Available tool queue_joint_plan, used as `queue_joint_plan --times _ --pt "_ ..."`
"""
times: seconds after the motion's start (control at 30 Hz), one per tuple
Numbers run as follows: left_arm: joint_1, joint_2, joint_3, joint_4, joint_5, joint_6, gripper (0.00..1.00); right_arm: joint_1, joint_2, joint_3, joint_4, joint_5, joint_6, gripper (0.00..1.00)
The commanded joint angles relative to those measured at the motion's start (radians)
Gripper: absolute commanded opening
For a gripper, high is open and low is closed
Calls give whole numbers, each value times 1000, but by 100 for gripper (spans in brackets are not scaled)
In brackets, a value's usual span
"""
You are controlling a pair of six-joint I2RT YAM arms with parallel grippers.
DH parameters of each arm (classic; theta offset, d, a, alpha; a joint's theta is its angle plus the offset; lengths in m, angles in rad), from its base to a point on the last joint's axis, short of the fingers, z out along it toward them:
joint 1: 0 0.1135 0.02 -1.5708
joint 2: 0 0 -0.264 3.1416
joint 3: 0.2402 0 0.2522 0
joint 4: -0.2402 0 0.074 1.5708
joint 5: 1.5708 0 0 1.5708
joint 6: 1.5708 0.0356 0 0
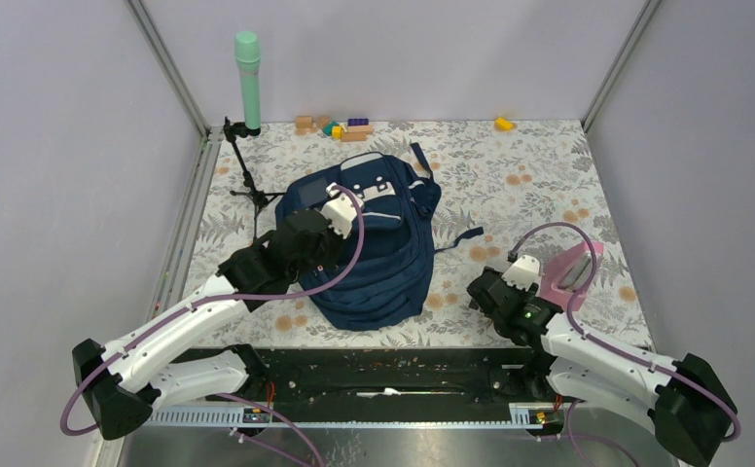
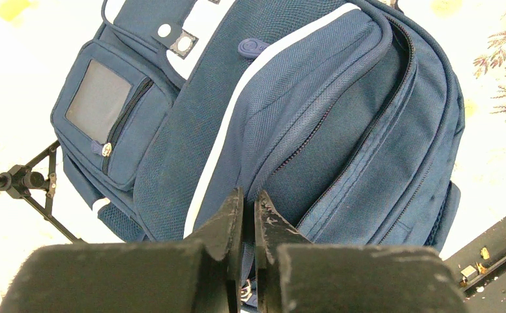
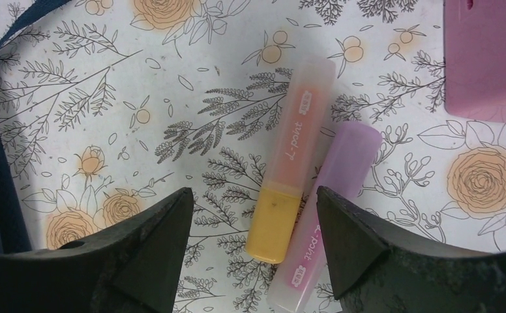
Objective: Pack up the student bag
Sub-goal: Pick up the stationery from the center of the board.
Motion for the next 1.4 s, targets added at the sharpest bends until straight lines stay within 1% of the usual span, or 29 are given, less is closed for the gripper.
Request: queue_joint_plan --times 0.0,0.3,0.43,0.57,0.7,0.87,0.97,1.2,1.3,1.37 --pt "2 -41 26 97 -12 -23 0 -9 29 26 38 26 13 75" --pt "2 -44 26 97 -14 -23 0 -9 133 55 65 0 8 73" --pt "2 -45 26 97 -14 -21 0 -9 174 65 103 -22 -11 68" --pt "2 -48 28 95 -16 -21 0 -9 254 104 115 -69 -35 58" --pt "3 -51 28 95 -17 -21 0 -9 340 128 140 -120 -40 55" --pt "2 -50 28 96 -16 -20 0 -7 354 106 163 -146 -24 43" --pt "2 -50 28 95 -17 -20 0 -7 325 93 163 -145 -34 32" --pt "2 -50 28 95 -15 -20 0 -7 237 70 150 -140 -51 13" --pt "2 -49 28 95 -17 -19 0 -7 198 75 135 -145 -70 0" --pt "2 -50 28 96 -16 -20 0 1 145 68 135 -142 -87 0"
